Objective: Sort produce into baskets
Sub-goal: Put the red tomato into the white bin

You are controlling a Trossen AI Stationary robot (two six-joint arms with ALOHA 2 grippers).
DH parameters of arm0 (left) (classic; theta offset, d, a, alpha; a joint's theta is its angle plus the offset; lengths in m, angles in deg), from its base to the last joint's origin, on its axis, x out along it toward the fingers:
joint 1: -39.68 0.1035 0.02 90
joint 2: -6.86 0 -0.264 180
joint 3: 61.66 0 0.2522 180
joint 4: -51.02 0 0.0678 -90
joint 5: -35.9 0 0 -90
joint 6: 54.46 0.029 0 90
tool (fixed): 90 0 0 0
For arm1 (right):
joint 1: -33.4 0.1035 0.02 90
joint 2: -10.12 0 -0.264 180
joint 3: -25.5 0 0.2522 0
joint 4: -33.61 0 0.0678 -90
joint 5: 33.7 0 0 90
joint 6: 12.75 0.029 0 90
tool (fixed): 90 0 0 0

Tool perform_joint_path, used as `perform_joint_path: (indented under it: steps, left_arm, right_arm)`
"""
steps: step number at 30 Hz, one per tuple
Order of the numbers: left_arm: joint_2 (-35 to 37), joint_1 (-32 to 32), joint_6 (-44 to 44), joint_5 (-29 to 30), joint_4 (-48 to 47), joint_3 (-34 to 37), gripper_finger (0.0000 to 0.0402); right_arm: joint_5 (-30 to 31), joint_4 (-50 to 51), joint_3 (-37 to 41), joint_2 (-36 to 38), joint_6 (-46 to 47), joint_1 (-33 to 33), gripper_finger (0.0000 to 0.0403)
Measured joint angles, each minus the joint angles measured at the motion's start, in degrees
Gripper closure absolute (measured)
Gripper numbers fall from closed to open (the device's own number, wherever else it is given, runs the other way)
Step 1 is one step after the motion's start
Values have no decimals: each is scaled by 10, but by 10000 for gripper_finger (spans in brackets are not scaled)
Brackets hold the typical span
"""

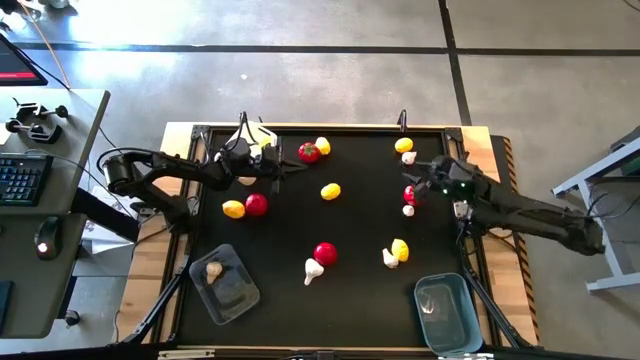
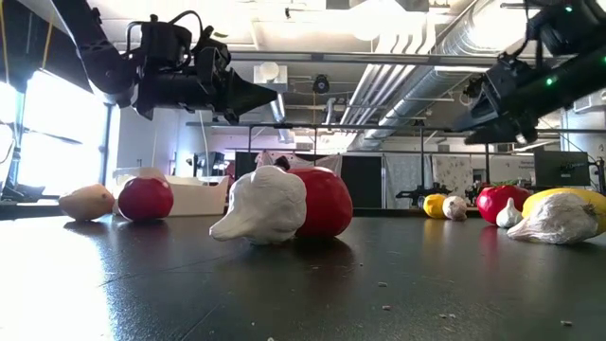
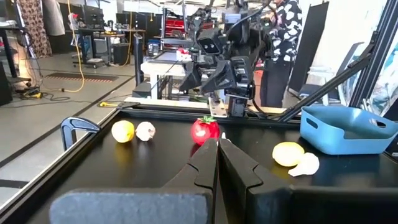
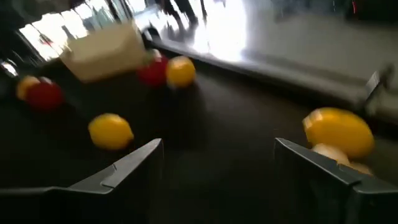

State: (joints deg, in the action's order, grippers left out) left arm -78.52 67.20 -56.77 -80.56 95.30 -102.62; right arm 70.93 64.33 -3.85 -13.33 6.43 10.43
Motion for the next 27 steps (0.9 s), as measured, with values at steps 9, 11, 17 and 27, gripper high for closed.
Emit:
perform_joint_path:
  steps: [9, 11, 17, 27]
  left_arm:
    - [0, 0, 4, -43, 0, 0, 401]
    - [0, 0, 1, -51, -3, 0, 401]
    - [0, 0, 9, -50, -25, 0, 401]
    - [0, 0, 25, -50, -45, 0, 401]
  right_arm:
    - [-12, 219, -131, -159, 150, 20, 108]
    - [-14, 262, -162, -197, 168, 20, 108]
    - [-52, 347, -244, -313, 169, 15, 108]
    - [-108, 453, -347, -477, 131, -29, 108]
